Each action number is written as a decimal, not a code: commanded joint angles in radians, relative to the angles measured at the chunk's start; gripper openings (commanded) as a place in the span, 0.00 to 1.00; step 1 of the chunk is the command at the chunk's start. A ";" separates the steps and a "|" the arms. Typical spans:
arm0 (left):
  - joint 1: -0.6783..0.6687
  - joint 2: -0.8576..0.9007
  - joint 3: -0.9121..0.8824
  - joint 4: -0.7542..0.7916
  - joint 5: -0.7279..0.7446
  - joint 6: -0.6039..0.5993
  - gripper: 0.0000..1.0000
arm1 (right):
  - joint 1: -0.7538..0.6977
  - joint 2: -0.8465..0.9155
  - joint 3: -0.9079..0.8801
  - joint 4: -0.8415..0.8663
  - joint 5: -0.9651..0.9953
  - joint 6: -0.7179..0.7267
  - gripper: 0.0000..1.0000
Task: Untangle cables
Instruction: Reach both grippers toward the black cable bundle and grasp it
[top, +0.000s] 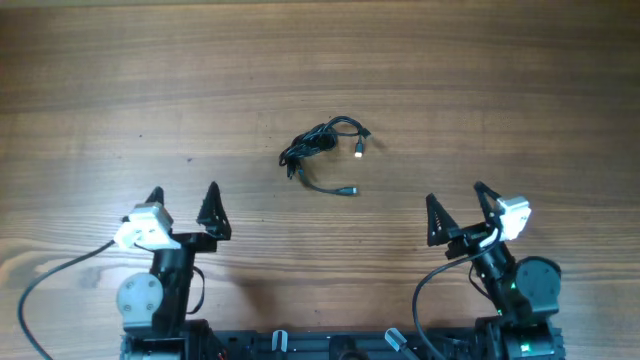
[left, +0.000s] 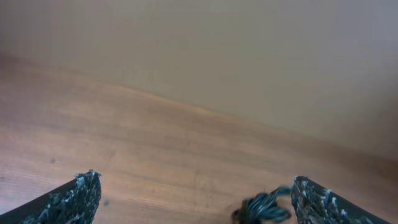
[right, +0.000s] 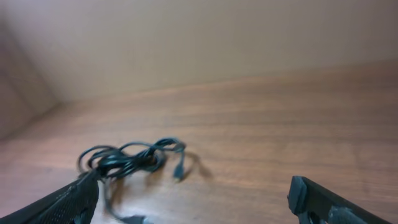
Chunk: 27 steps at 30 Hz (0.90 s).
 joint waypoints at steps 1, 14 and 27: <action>0.001 0.143 0.136 -0.008 0.037 0.020 1.00 | 0.003 0.137 0.152 -0.016 -0.102 0.010 1.00; -0.007 0.829 0.703 -0.311 0.275 0.021 1.00 | 0.003 0.794 0.821 -0.439 -0.322 -0.092 1.00; -0.282 1.263 0.887 -0.364 0.204 0.121 1.00 | 0.003 1.192 1.162 -0.682 -0.349 -0.034 1.00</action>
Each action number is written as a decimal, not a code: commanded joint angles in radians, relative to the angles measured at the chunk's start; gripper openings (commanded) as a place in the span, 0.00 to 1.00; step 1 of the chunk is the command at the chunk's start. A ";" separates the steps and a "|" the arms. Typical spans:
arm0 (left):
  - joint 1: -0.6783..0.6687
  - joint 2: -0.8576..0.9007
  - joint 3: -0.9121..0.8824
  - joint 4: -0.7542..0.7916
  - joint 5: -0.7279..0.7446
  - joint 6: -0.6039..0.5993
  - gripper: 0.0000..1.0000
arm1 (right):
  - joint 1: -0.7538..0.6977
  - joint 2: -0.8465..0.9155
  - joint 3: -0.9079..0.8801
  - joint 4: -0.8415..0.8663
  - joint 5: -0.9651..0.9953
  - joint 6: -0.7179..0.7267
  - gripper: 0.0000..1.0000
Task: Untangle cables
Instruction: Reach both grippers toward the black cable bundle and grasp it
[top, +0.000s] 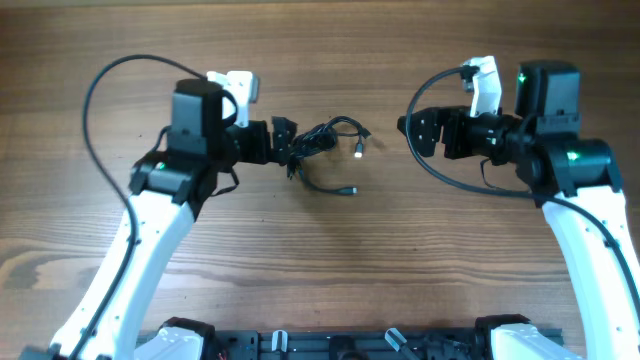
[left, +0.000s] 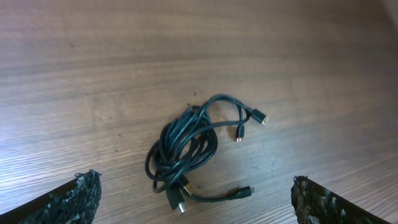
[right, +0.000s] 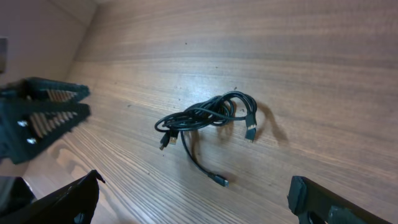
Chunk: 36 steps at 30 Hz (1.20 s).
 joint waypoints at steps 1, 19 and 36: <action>-0.016 0.083 0.021 0.016 0.035 0.022 1.00 | 0.003 0.029 0.026 0.032 -0.026 0.114 1.00; -0.045 0.173 0.021 0.038 0.039 0.031 0.89 | 0.003 0.037 0.025 0.100 -0.019 0.087 1.00; -0.052 0.359 0.021 0.183 -0.006 0.183 0.71 | 0.005 0.048 0.021 0.018 0.058 0.113 0.99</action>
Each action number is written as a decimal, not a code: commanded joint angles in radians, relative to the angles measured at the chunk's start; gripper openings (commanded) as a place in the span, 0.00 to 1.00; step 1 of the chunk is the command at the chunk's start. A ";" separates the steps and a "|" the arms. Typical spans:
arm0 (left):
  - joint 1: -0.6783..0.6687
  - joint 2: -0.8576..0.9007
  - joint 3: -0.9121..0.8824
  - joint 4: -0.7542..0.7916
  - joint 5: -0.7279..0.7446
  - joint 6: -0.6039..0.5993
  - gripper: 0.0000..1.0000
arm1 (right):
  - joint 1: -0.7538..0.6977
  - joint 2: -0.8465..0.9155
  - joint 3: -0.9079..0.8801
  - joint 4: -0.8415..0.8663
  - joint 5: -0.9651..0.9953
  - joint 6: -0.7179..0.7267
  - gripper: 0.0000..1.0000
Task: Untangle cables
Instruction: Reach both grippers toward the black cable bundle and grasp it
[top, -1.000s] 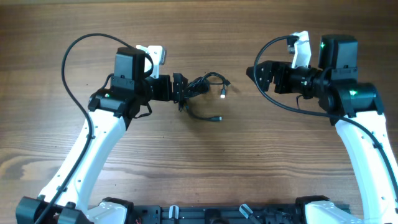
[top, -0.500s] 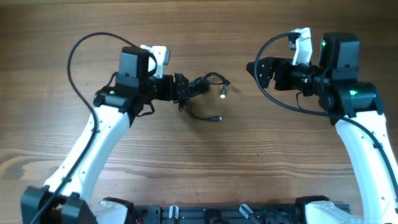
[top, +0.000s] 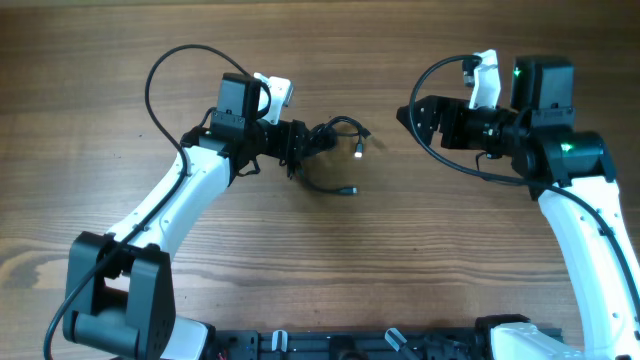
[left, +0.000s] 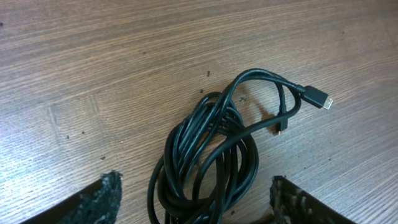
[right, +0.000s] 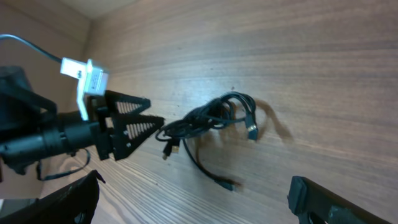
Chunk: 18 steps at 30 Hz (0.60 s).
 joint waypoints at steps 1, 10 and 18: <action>0.000 0.009 0.017 -0.014 -0.009 0.025 0.69 | 0.005 0.013 0.019 -0.019 0.039 -0.002 0.99; -0.001 0.039 0.017 -0.062 0.145 0.080 0.63 | 0.005 0.013 0.019 -0.035 0.039 -0.002 1.00; -0.001 0.115 0.017 -0.011 0.127 0.079 0.58 | 0.005 0.013 0.019 -0.034 0.039 -0.002 0.99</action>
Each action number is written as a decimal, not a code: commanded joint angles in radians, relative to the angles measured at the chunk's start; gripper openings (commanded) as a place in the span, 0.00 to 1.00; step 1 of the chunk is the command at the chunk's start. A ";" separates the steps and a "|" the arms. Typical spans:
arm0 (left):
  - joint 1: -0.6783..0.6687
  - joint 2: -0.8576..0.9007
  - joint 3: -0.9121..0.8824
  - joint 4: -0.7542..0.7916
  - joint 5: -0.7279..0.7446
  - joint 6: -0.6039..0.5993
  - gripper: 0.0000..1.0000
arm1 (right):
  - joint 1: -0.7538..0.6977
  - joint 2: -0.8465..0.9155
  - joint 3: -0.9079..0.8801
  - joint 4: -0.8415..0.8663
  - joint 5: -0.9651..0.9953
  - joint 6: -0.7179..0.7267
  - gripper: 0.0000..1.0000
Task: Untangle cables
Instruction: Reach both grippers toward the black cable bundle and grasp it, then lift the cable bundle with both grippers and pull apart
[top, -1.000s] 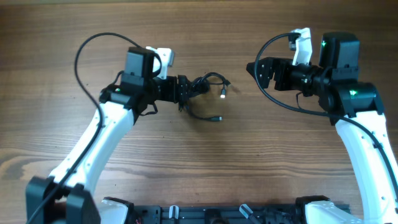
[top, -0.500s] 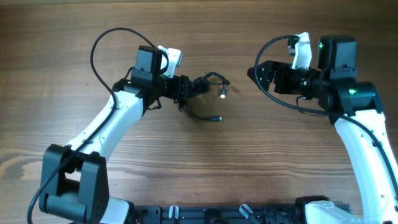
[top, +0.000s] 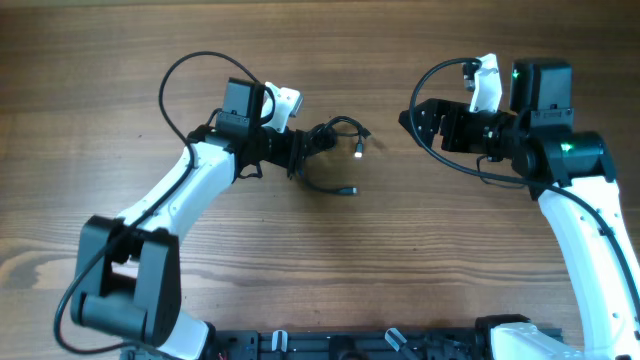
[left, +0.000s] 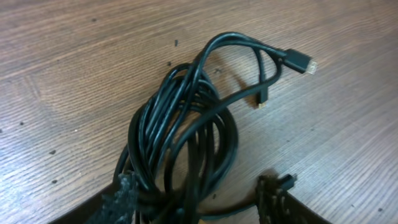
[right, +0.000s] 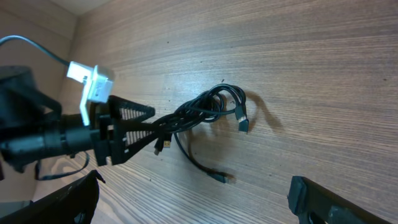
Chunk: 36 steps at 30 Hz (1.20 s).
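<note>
A tangled bundle of black cables (top: 318, 140) lies in the middle of the wooden table (top: 330, 270). One loose end with a plug (top: 348, 190) trails toward me, and another plug (top: 360, 150) sticks out on the right. My left gripper (top: 293, 152) is at the bundle's left end. In the left wrist view the gripper (left: 199, 198) is open, with its fingers (left: 124, 194) astride the lower coils of the bundle (left: 180, 124). My right gripper (top: 410, 120) hovers open to the right of the bundle (right: 202, 112), with nothing between its fingers.
A flat silver-tipped plug (left: 300, 61) and a small gold-tipped plug (left: 262, 102) stick out at the bundle's far side. The left arm's own cable (top: 190, 75) loops above the table at the left.
My left gripper has moved further onto the bundle, so that its fingers now straddle the lower coils, and they stand a little closer together. The right gripper has hardly moved.
Both arms were folded at the near edge, grippers open, with the bundle untouched mid-table. Then both had come out, the left one beside the bundle's left end and the right one high to its right. The left gripper then neared the bundle and now straddles it.
</note>
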 joint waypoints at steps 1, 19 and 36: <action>-0.001 0.063 0.016 0.024 -0.006 0.022 0.53 | 0.005 0.013 0.019 -0.001 0.010 -0.003 1.00; 0.026 0.062 0.057 0.039 0.027 -0.242 0.04 | 0.012 0.013 0.019 0.027 -0.053 0.014 0.98; 0.200 -0.041 0.120 0.061 0.784 -0.554 0.04 | 0.317 0.142 0.019 0.352 -0.034 0.343 0.75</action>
